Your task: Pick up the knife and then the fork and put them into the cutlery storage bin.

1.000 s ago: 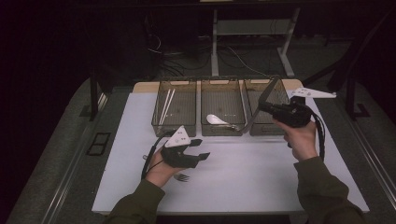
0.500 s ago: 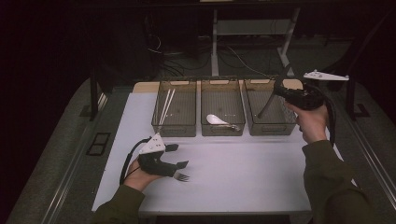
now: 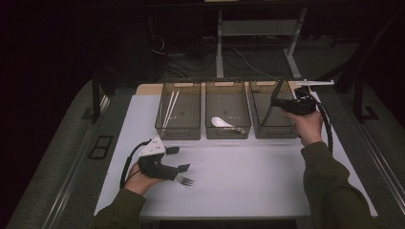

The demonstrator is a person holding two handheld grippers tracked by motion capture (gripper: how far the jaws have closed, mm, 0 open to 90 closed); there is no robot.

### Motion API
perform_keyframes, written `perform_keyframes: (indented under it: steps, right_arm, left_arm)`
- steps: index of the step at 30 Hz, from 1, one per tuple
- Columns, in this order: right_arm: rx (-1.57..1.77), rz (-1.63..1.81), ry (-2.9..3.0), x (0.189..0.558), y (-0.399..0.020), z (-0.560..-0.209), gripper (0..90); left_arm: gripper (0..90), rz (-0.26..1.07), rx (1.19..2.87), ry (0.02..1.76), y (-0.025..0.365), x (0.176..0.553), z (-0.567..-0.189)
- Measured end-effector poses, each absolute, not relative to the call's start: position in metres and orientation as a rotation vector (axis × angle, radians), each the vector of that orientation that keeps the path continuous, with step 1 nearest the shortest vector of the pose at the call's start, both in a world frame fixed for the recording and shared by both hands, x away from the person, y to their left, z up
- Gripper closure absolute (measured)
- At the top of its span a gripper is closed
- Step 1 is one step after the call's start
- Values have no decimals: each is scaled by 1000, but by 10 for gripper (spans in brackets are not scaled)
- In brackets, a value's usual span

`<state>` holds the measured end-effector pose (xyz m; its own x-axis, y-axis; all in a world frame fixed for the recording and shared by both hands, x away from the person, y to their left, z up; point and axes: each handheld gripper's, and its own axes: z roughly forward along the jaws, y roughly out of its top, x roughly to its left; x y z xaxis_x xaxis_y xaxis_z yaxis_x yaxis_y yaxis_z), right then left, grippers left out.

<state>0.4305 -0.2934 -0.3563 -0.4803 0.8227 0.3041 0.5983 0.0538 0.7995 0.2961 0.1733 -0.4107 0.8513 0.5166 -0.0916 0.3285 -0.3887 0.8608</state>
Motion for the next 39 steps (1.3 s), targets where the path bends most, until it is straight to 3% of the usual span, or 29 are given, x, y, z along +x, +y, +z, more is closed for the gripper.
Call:
perform_keyframes:
  steps: [12, 19, 22, 29, 33, 39]
  right_arm:
    - [1530, 1340, 1994, 449, -300, -377, 822]
    - [1608, 1155, 2045, 463, -300, -394, 723]
    - [1603, 1050, 2066, 464, -299, -398, 618]
    - [1592, 1126, 2066, 456, -305, -391, 511]
    - [1553, 1177, 2084, 443, -307, -388, 388]
    - [1423, 1282, 2106, 416, -310, -378, 304]
  left_arm:
    - [228, 234, 2009, 622, 174, 296, -410]
    - [214, 218, 2013, 623, 173, 297, -411]
    - [212, 218, 2013, 623, 174, 297, -411]
    - [228, 227, 2029, 612, 178, 296, -410]
    - [318, 218, 2063, 606, 187, 291, -412]
    - [593, 156, 2102, 603, 196, 283, -415]
